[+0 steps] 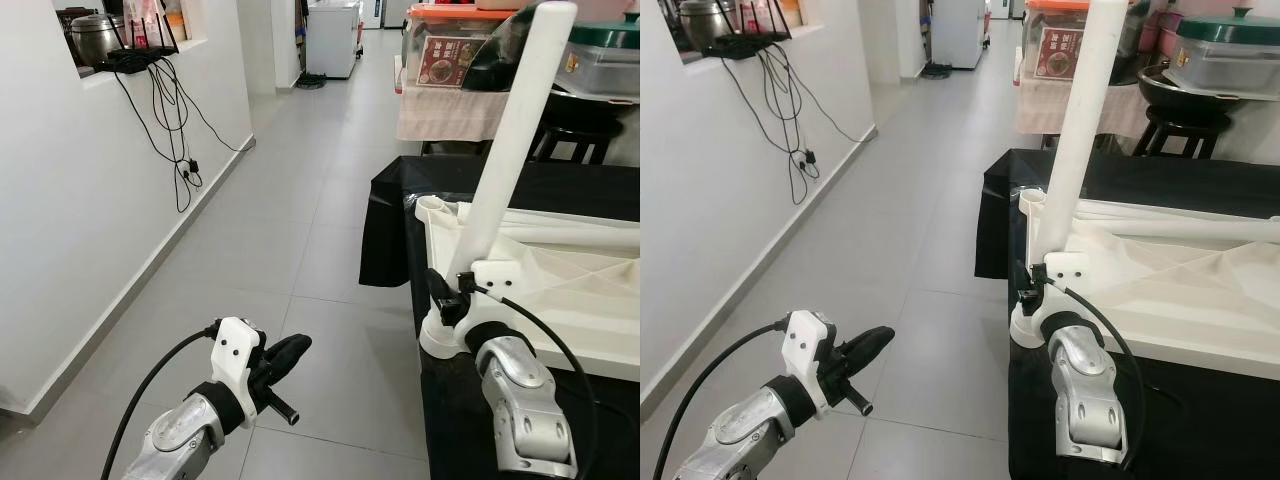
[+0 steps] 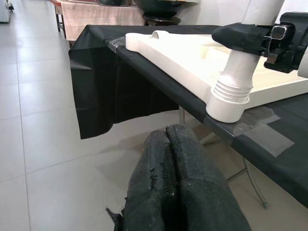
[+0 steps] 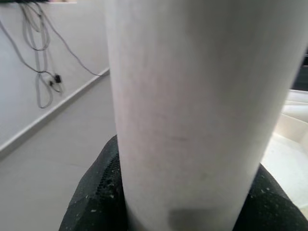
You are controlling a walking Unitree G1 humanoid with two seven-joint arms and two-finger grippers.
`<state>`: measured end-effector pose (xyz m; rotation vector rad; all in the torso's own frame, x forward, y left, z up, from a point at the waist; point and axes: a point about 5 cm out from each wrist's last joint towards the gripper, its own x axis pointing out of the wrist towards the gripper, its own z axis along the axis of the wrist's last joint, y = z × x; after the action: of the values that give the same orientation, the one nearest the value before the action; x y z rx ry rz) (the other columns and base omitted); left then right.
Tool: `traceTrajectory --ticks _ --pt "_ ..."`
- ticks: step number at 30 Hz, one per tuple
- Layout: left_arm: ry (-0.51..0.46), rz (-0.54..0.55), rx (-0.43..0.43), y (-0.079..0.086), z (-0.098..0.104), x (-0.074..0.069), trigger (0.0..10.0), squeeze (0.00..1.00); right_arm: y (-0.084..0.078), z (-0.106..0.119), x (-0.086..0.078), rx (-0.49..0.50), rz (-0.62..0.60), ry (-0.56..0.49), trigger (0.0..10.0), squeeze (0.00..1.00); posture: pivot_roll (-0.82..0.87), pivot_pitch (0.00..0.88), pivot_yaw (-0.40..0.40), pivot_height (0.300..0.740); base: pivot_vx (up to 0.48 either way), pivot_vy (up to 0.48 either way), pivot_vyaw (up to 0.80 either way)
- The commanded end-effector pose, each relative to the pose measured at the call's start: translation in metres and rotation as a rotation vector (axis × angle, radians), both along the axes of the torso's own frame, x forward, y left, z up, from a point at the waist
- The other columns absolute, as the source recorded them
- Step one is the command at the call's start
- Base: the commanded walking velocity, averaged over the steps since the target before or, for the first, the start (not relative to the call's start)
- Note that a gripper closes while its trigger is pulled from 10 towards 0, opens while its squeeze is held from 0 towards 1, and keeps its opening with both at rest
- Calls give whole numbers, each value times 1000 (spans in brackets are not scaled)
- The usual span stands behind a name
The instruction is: Building children table
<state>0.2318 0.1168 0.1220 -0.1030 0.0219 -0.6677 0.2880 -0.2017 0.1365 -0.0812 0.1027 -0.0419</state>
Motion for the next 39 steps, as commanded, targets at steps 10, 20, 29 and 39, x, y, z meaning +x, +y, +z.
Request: traceTrajectory --ticks 10,20,29,39 --pt "20 24 15 3 -6 4 10000 0 18 6 21 57 182 50 10000 1000 -6 0 -4 740 0 0 0" --pt "18 30 9 0 -6 6 10000 0 24 1 40 51 563 88 10000 0 7 0 -16 740 0 0 0" --pt "13 36 7 -3 -6 8 10000 0 16 6 62 65 608 77 0 0 24 0 -28 740 0 0 0" --pt "10 42 5 -2 -6 7 10000 0 22 7 64 68 671 54 0 0 14 0 -25 740 0 0 0"
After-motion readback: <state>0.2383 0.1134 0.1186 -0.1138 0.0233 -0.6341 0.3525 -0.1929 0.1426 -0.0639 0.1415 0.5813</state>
